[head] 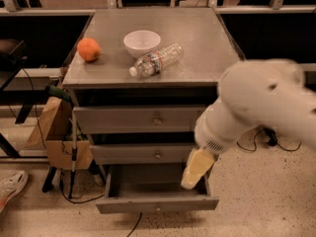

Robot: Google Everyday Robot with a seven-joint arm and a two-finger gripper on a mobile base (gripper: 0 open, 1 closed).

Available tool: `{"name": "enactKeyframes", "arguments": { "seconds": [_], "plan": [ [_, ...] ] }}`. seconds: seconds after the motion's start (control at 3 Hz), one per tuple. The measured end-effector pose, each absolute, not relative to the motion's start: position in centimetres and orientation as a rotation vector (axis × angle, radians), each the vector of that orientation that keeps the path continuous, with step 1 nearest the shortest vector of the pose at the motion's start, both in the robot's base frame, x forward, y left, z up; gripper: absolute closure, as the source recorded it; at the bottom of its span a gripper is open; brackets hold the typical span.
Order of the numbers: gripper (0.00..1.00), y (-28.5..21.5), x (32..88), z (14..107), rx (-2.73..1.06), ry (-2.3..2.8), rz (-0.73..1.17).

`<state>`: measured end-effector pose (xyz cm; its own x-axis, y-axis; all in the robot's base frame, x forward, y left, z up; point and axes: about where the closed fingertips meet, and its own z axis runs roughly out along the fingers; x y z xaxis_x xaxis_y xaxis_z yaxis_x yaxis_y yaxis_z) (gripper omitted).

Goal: Close bottom drawer

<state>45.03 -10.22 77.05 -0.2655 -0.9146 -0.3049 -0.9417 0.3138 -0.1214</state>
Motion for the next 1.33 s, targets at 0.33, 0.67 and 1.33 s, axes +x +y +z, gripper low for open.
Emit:
{"name": "enactKeyframes", "arguments": {
  "seconds": [0.33, 0.67, 1.33],
  "plan": [
    [0.00, -7.4, 42.4, 65.6, -1.722, 2.282, 0.295],
    [0.00, -6.6, 42.7, 63.1, -1.691, 2.268, 0.332],
    [0.00, -5.9, 43.1, 59.2, -1.695, 2.263, 0.391]
  ]
}}
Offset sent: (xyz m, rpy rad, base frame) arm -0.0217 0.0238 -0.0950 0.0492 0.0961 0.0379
